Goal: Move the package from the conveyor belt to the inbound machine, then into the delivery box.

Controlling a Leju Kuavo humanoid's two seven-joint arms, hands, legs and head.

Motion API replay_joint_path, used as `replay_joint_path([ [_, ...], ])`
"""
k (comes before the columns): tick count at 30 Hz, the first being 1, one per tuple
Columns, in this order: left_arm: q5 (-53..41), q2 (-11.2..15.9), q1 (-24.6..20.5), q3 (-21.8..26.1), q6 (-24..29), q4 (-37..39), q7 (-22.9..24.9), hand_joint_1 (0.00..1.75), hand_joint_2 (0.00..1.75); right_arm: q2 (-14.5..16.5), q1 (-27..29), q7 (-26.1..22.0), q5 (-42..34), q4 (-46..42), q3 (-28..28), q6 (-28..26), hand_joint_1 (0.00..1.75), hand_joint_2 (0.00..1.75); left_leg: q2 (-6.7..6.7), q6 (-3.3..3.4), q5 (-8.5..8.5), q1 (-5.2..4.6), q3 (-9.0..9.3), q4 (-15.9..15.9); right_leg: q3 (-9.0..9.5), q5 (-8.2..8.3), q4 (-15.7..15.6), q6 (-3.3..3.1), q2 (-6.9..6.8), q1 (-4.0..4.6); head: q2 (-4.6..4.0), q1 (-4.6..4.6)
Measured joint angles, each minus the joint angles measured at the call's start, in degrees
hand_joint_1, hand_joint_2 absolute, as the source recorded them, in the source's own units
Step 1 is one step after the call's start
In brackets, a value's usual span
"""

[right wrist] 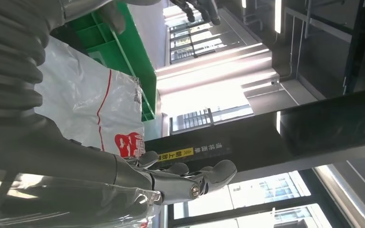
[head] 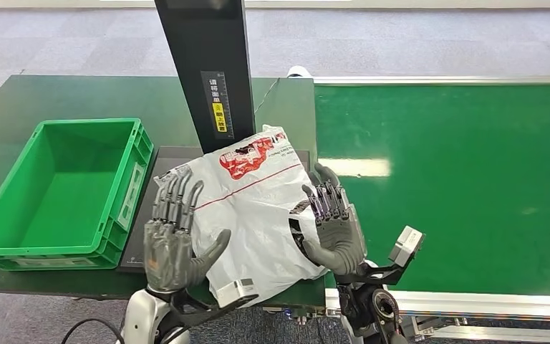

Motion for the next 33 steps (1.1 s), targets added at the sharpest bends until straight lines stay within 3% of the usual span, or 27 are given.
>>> replay_joint_path([
  [6, -6.1, 0.1, -3.2, -6.5, -4.3, 11.6, 3.5, 0.0, 1.75, 0.3, -2.2, 0.6, -1.6, 2.4, -0.7, 0.6, 0.0, 1.75, 0.02, 0.0, 0.01, 0.0, 0.01, 0.0, 0.01, 0.01, 0.0, 0.0, 0.02, 0.0, 0.0, 0.01],
  [11, -9.3, 0.3, -5.9, -9.2, -6.5, 20.1, 4.6, 0.0, 1.75, 0.4, -3.2, 0.7, -2.8, 4.6, -0.9, 0.9, 0.0, 1.75, 0.02, 0.0, 0.01, 0.01, 0.01, 0.0, -0.01, 0.02, 0.0, -0.01, 0.03, 0.01, 0.0, -0.01],
  [20, -8.6, 0.5, -10.5, -10.4, -9.6, 31.5, 4.6, 0.0, 1.75, 0.4, -4.1, 0.3, -5.1, 7.9, -1.1, 1.0, 0.0, 1.75, 0.02, 0.0, 0.01, 0.0, 0.03, 0.0, 0.04, 0.01, 0.0, 0.0, 0.02, 0.0, 0.0, -0.01],
  [28, -5.1, 0.5, -14.0, -10.4, -12.8, 37.3, 1.5, 0.02, 1.75, 0.4, -4.1, 0.2, -5.9, 9.5, -1.1, 0.9, 0.0, 1.75, 0.01, 0.01, 0.07, 0.0, 0.31, 0.0, 0.36, 0.04, 0.0, -0.03, 0.01, 0.0, 0.0, 0.0],
  [29, -4.8, 0.5, -14.4, -10.5, -13.0, 37.8, 1.2, 0.16, 1.75, 0.4, -4.1, 0.3, -6.0, 9.6, -1.1, 0.8, 0.0, 1.75, 0.0, 0.01, 0.1, 0.0, 0.32, 0.0, 0.38, 0.05, 0.0, -0.03, 0.0, 0.0, 0.0, -0.01],
  [32, -2.9, 0.5, -15.6, -10.8, -12.9, 39.1, -0.5, 1.36, 1.75, 0.4, -4.0, 0.3, -6.4, 9.8, -1.1, 0.1, 0.0, 1.75, -0.04, 0.02, 0.19, 0.0, 0.32, 0.0, 0.4, 0.13, 0.0, -0.04, -0.01, 0.0, 0.0, 0.0],
  [33, -2.1, 0.5, -16.0, -11.0, -12.8, 39.6, -1.2, 1.65, 1.75, 0.4, -4.0, 0.4, -6.5, 9.8, -1.1, -0.1, 0.0, 1.75, -0.05, 0.03, 0.23, -0.01, 0.31, 0.0, 0.39, 0.17, 0.0, -0.03, -0.01, 0.0, 0.0, 0.0],
])
